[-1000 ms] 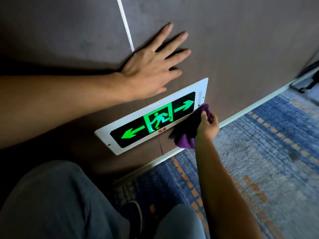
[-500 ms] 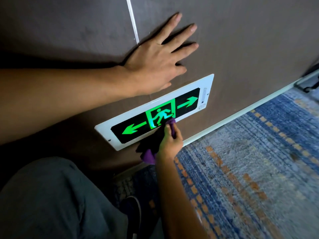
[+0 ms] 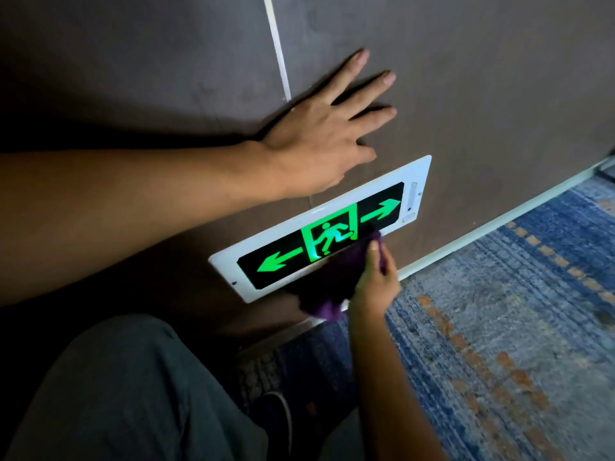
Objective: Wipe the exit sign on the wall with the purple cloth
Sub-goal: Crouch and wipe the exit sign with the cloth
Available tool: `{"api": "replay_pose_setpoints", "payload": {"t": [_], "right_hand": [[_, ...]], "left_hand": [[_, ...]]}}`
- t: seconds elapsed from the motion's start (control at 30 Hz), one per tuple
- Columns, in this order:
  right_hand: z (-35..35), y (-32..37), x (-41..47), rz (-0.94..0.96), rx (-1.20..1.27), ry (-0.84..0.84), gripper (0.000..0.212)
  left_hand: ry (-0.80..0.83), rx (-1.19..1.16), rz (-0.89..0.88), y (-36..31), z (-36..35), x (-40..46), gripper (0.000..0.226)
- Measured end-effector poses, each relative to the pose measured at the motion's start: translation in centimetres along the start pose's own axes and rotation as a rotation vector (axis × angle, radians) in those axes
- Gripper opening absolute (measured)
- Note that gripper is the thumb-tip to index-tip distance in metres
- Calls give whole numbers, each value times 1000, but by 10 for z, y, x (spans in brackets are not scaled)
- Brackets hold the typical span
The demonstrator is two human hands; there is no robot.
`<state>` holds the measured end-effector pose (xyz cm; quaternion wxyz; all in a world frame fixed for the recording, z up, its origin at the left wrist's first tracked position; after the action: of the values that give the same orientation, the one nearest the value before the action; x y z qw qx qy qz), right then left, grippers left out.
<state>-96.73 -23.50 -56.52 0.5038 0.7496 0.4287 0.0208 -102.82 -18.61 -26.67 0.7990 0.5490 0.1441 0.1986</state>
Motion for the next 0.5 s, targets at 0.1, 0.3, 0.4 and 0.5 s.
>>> {"api": "replay_pose_setpoints", "payload": {"t": [0.1, 0.3, 0.4, 0.5], "right_hand": [[-8, 50, 42, 121, -33, -86, 14], [-24, 71, 62, 443, -298, -103, 35], [-33, 52, 41, 565, -372, -72, 35], [-27, 21, 23, 507, -408, -46, 37]], "left_hand": [[-31, -17, -11, 1, -1, -1, 46], [-22, 17, 16, -4, -3, 2, 54], [-38, 3, 13, -2, -2, 2, 55], [-32, -12, 11, -2, -3, 1, 51]]}}
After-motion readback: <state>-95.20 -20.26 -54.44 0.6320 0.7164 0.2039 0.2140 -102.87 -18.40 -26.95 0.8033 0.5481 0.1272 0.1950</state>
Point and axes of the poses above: each hand's wrist, its own x-axis towards the middle knuckle, its own z-axis out of the back of the hand, y = z × x, the point moved 7 cm from there along x, towards the middle knuckle, and after that the axes turned 12 degrees about x, right-handed, at the moved point
